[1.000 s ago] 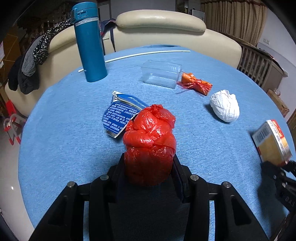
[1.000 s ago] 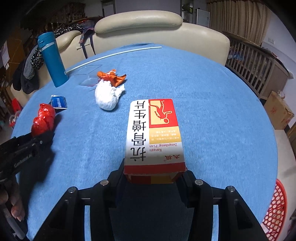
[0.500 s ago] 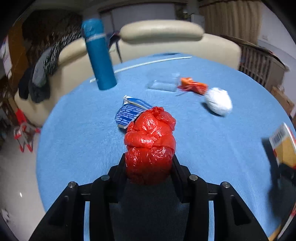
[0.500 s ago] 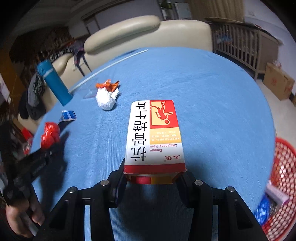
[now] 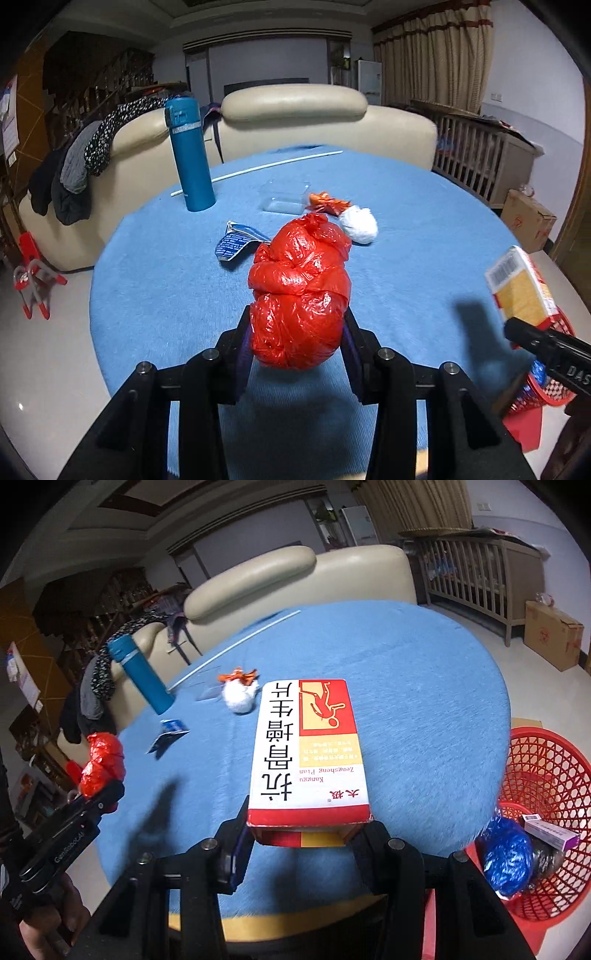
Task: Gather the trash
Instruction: 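Carry the medicine box and red bag toward the red basket with both tools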
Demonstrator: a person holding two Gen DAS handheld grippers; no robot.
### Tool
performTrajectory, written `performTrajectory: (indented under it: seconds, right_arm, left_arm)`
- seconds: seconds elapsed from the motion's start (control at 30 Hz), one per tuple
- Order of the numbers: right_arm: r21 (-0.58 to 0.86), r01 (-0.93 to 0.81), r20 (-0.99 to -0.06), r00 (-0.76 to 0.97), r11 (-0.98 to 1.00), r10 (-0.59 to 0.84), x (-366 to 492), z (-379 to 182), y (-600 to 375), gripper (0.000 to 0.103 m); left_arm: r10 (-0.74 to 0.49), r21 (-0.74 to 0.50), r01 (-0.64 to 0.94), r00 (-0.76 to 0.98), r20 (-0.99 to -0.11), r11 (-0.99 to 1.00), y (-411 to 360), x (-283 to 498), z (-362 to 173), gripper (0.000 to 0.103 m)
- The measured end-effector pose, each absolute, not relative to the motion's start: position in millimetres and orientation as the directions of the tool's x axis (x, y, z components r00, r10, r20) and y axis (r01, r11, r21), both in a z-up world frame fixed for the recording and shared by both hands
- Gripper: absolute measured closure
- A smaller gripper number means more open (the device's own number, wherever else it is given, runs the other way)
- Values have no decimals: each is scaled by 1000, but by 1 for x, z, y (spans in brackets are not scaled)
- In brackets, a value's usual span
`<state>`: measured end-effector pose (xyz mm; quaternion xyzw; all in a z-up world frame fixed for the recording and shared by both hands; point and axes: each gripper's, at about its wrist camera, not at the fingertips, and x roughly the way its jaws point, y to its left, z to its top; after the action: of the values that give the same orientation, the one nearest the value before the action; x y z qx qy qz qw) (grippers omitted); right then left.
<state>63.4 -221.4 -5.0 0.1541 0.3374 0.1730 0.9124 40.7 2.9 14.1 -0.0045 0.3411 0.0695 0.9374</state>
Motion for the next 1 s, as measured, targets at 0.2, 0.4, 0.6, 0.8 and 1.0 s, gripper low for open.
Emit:
performTrajectory:
  seconds: [0.2,0.4,0.6,0.8,1.0]
  right_arm:
    - [383,-248,-554,709,890,436,49,1,-207,53]
    - [343,-294,-549,708,892,444,38,14,-187,53]
    - [323,-322,-535,714,890,453,29,26,-179,53]
    - [330,-317,-523,722,889,452,27,34,-184,53]
    - [348,-301,-501,741,888,448,27,44,-193,53]
  left_arm:
    - [99,46,-91,776,-623,995,-4,10,18,58]
    - [79,14,-89,792,-605,996,0,2,25,58]
    - [76,-11,-101,814,-576,995,7,-2,36,58]
    - [73,-31,-110,818,-571,993,9,-4,39,58]
    - [68,-34,-105,830,-554,994,8,-8,48,58]
